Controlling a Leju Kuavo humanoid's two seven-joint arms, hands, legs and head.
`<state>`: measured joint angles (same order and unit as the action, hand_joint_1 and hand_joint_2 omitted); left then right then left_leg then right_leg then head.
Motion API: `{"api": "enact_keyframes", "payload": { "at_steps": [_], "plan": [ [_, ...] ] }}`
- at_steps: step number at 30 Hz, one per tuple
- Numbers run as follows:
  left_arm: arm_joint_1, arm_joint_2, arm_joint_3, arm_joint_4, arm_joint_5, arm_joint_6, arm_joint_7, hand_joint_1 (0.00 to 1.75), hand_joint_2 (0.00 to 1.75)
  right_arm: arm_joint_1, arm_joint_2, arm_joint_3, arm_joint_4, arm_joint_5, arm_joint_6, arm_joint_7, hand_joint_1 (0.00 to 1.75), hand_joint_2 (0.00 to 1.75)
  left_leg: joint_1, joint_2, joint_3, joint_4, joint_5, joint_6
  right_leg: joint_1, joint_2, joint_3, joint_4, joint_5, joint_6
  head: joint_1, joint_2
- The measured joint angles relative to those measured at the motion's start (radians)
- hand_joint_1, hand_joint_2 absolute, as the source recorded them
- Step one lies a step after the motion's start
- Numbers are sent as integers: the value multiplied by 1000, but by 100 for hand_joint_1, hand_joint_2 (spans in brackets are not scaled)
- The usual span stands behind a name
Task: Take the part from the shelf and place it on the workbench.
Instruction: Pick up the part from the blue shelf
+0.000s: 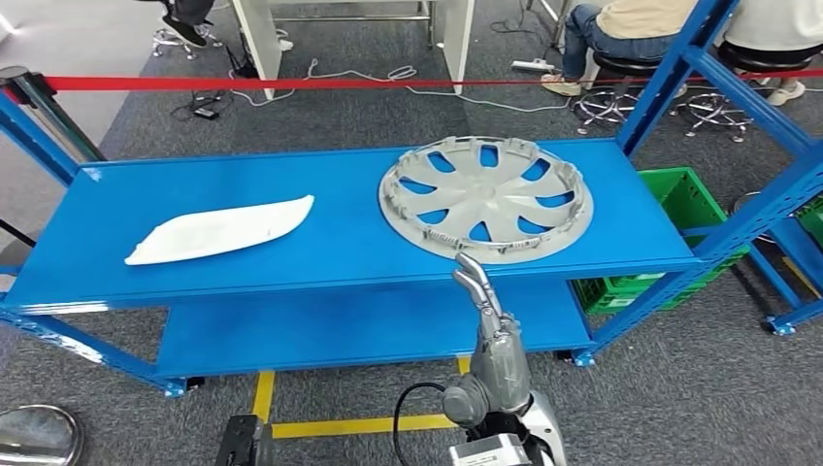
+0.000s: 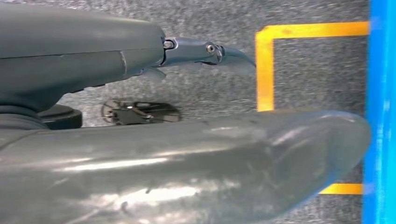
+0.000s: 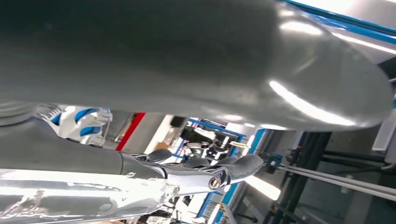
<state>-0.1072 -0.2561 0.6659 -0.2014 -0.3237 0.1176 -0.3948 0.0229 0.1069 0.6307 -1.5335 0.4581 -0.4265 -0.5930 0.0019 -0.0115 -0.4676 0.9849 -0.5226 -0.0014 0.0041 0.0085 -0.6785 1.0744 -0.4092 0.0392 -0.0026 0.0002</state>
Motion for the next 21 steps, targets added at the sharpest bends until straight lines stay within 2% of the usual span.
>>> {"api": "enact_keyframes", "payload": {
  "at_steps": [1, 4, 6, 7, 9, 10, 11, 12, 14, 16, 17, 19, 21],
  "plan": [
    [0, 0, 0, 0, -1, 1, 0, 0, 0, 1, 0, 0, 0, 0, 0, 0, 0, 0, 0, 0, 3, -1, -7, -5, 3, 0, 10, -28, 19, -5, -1, 0],
    [-1, -1, 1, 0, -3, 4, 0, 0, 0, 3, -1, 1, 0, 0, -1, 1, 0, 0, 1, 2, 4, 6, -11, -22, 7, 1, 18, -37, 25, -23, -4, 0],
    [-4, -2, 1, 0, -5, 5, -1, 0, 0, 3, -1, 1, 0, 1, -2, 1, 0, 0, 1, 2, -16, 50, -21, -32, 3, 2, 30, -46, 21, -33, -6, 0],
    [-6, -2, 1, 0, -5, 6, -1, 0, 0, 3, -1, 1, 0, 1, -2, 1, 0, 0, 1, 2, -43, 96, -39, -36, 1, 2, 36, -49, 19, -37, -7, 0],
    [-8, -2, 2, 0, -6, 7, -2, 0, 0, 3, -1, 2, 0, 1, -2, 0, 0, 0, 3, 3, -122, 214, -91, -44, 0, 2, 39, -51, 15, -43, -8, 0],
    [-8, -1, 2, 0, -6, 8, -1, 0, 0, 3, -1, 2, 0, 1, -2, 1, 0, 0, 4, 3, -158, 258, -107, -46, 0, 2, 39, -51, 13, -45, -8, 0],
    [-7, -1, 2, 0, -6, 10, -1, 0, 0, 3, -1, 2, 0, 1, -2, 1, 0, 0, 5, 3, -180, 275, -105, -48, 0, 3, 40, -51, 11, -45, -8, 0],
    [-8, 0, 2, 0, -6, 10, -1, 0, 0, 3, -1, 2, 0, 1, -2, 1, 0, 0, 7, 3, -185, 257, -80, -49, 0, 5, 42, -51, 10, -44, -8, 0],
    [-9, 0, 2, 0, -6, 12, -1, 0, 0, 3, -1, 2, 0, 1, -2, 1, 0, 0, 12, 3, -151, 147, 10, -53, -2, 8, 48, -50, 6, -37, -9, 0],
    [-11, -1, 2, 0, -6, 12, -1, 0, 0, 2, -1, 2, 0, 1, -2, 1, 0, 0, 13, 2, -117, 43, 58, -46, -1, 9, 49, -46, 2, -24, -10, 0],
    [-11, -2, 2, 0, -6, 12, -1, 0, 0, 2, -1, 2, 0, 1, -2, 2, 0, 0, 12, 1, -111, 22, 66, -40, 0, 9, 48, -44, 1, -18, -11, 0],
    [-11, -2, 3, 0, -6, 12, -1, 0, 0, 2, -1, 2, 0, 1, -2, 2, 0, 0, 9, 0, -109, 17, 73, -23, -1, 9, 46, -44, 0, -6, -11, 0],
    [-11, -2, 3, 0, -9, 12, -1, 0, 0, 1, -2, 2, 0, 1, -2, 2, 0, 0, 9, 0, -108, 16, 79, -11, -4, 5, 34, -16, -22, 4, -8, 0]
  ]
}}
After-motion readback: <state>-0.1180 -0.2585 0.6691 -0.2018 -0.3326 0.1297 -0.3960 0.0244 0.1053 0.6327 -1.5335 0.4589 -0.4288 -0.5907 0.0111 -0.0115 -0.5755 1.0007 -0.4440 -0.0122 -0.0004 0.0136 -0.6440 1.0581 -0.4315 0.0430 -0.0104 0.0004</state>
